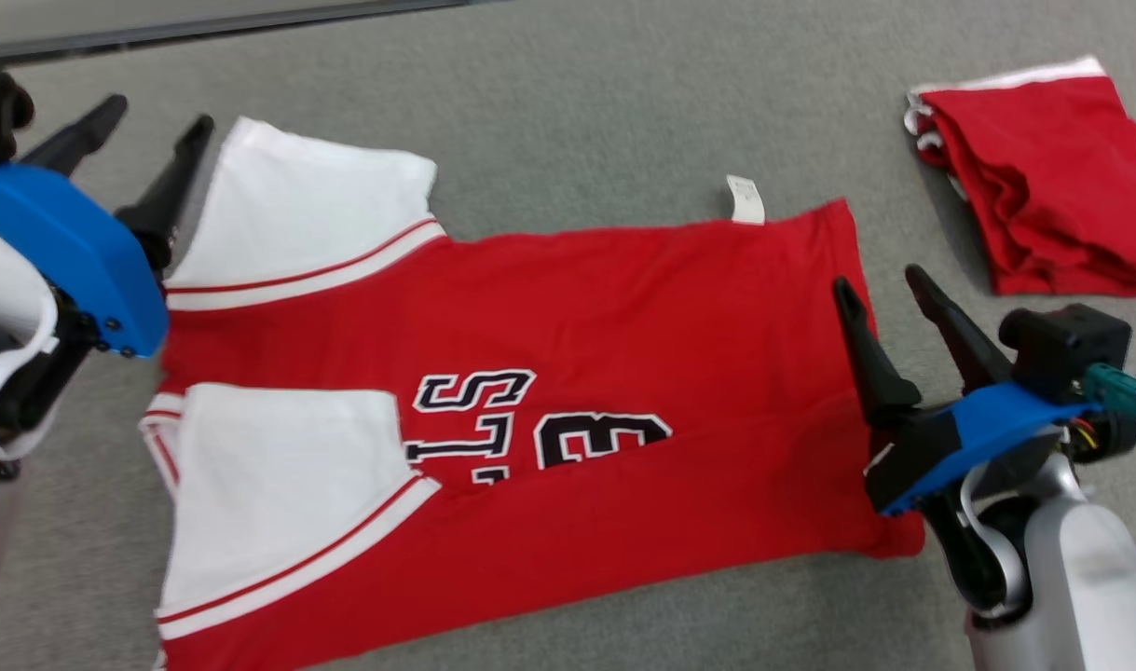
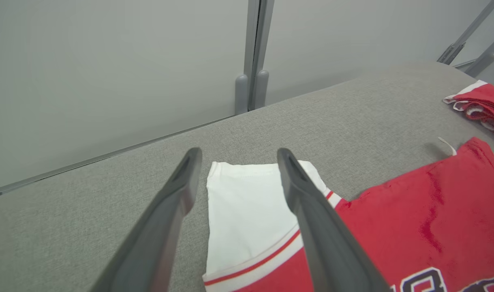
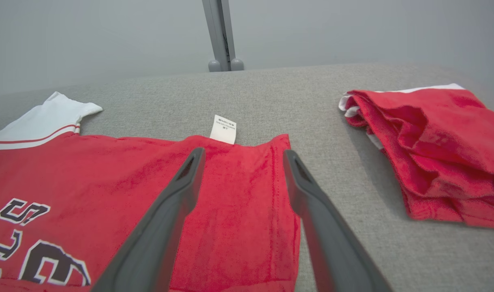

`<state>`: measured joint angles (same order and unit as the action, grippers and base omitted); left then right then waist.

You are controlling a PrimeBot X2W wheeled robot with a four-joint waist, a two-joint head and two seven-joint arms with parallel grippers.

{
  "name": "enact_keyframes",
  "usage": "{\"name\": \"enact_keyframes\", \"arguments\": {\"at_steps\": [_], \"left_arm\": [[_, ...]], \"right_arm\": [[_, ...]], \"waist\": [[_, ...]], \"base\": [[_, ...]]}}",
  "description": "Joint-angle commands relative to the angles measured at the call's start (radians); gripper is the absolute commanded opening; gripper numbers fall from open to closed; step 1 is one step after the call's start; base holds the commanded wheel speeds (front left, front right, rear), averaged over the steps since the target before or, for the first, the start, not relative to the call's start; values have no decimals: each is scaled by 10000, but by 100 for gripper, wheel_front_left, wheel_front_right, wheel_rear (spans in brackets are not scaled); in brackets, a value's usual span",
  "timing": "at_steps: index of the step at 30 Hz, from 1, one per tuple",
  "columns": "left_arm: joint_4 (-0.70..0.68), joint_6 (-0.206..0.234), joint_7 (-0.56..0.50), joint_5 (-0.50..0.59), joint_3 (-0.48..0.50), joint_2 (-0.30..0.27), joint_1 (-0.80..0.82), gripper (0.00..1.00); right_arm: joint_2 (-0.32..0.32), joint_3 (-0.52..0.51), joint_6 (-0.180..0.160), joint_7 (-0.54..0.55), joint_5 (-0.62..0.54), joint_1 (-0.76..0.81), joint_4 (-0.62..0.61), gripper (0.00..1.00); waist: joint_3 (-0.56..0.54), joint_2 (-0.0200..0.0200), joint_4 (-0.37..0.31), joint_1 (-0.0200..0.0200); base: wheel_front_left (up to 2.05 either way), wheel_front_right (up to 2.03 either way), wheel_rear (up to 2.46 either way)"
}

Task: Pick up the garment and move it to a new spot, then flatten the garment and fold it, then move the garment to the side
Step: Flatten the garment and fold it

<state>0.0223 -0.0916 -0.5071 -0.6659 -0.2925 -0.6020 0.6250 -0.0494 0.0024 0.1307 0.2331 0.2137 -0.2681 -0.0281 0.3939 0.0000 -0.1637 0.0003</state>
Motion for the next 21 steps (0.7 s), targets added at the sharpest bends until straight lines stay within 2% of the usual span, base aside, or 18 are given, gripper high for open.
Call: {"name": "enact_keyframes", "arguments": {"at_steps": [1,7,13,21], "left_arm": [[268,-79,-166,8,-93,-90,302,100],[1806,-309,-1064,-158,-578,-455,1562,100],[2615,-371,-1389,-235,-847,-803,2274,100],[3388,-363,-1318,-260,-1112,-705,2469,100]], "right_arm": [[-21,109,1,-62,0,-269,29,100],[-21,547,1,-303,123,-1000,81,100],[-16,698,1,-553,209,-1291,173,100],[-18,1003,1,-801,396,-1458,370,100]], "waist": [[161,0,-111,-3],[1075,0,-796,-3],[1747,0,-1245,-3],[1997,0,-1464,-3]], "base": [[0,0,0],[0,0,0],[0,0,0],[0,0,0]]}}
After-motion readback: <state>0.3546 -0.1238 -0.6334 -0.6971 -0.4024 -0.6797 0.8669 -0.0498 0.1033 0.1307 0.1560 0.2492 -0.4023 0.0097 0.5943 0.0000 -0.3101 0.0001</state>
